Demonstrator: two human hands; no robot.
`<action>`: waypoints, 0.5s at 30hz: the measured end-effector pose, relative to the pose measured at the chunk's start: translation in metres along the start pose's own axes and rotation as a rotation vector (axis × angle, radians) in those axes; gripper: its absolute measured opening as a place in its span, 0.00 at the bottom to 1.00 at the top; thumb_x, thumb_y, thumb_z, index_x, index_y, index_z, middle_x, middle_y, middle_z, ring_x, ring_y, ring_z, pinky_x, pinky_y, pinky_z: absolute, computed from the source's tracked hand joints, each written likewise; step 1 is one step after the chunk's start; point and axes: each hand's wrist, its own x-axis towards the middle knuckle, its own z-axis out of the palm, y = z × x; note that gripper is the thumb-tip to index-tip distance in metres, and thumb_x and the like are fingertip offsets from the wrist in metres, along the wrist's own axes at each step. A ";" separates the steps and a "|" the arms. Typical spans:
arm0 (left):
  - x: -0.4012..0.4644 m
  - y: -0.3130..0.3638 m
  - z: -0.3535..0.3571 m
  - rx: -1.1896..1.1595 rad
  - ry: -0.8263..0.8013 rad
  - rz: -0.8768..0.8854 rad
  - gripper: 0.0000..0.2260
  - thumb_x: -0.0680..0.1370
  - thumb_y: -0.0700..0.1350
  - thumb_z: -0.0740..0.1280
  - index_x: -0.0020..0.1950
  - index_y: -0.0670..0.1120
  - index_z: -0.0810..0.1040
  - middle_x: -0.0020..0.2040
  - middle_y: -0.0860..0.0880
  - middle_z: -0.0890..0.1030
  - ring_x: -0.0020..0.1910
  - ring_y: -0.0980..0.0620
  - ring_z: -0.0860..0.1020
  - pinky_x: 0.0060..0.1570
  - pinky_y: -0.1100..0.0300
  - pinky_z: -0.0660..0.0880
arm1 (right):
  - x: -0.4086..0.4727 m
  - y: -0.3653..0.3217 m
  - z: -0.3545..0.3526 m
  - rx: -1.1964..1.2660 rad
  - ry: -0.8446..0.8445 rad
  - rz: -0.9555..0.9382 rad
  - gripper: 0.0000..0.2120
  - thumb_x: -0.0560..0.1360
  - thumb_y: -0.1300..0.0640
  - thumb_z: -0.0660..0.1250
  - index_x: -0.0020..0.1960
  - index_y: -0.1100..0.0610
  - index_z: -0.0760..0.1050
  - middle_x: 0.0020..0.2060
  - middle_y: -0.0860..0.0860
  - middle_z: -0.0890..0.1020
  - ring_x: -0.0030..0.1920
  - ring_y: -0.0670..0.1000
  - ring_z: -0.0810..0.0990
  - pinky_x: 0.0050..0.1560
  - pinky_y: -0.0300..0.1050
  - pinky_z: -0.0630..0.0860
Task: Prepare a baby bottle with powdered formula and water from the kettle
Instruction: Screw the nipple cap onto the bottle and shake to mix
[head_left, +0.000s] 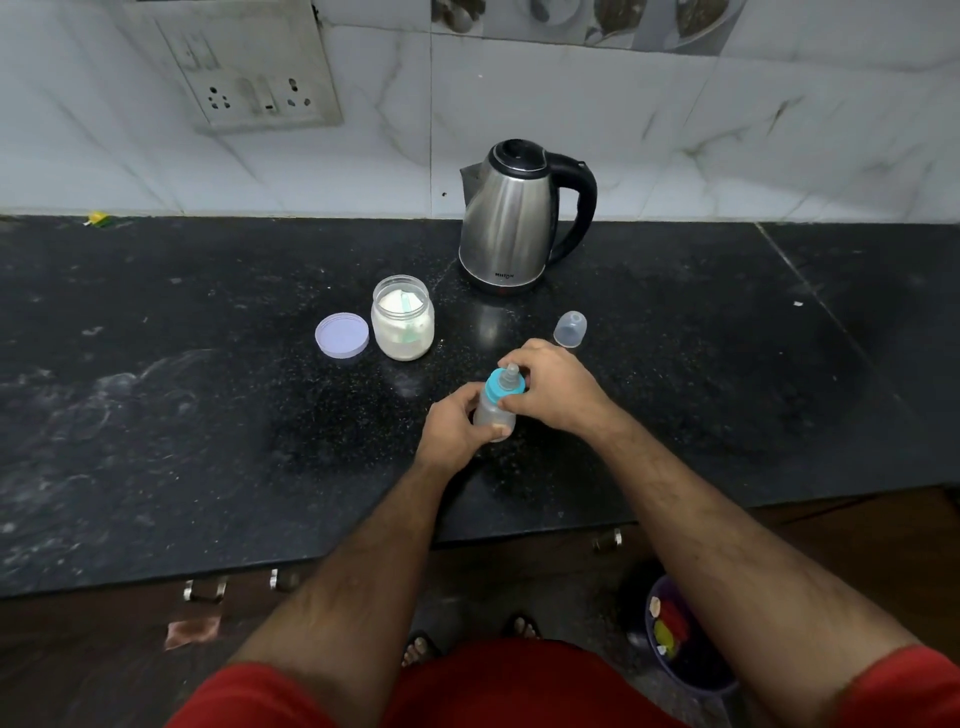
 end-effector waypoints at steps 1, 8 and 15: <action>0.000 -0.001 0.000 0.001 0.003 -0.006 0.23 0.67 0.42 0.80 0.60 0.51 0.79 0.52 0.56 0.84 0.52 0.58 0.82 0.60 0.53 0.78 | -0.001 0.001 0.001 -0.010 0.006 0.006 0.20 0.69 0.53 0.75 0.60 0.52 0.79 0.55 0.48 0.77 0.51 0.48 0.78 0.54 0.51 0.78; 0.001 -0.002 0.002 0.024 0.013 -0.016 0.24 0.67 0.42 0.80 0.61 0.49 0.79 0.52 0.55 0.84 0.52 0.59 0.82 0.59 0.54 0.78 | 0.001 -0.006 0.006 -0.054 0.015 0.014 0.18 0.70 0.51 0.73 0.58 0.55 0.80 0.53 0.50 0.77 0.52 0.50 0.78 0.53 0.50 0.78; 0.000 0.000 0.001 -0.006 0.020 -0.012 0.23 0.66 0.42 0.80 0.60 0.49 0.80 0.50 0.54 0.85 0.51 0.57 0.82 0.58 0.55 0.78 | 0.004 -0.001 0.001 -0.104 -0.063 0.050 0.37 0.65 0.41 0.77 0.70 0.52 0.71 0.59 0.49 0.75 0.59 0.51 0.76 0.55 0.50 0.76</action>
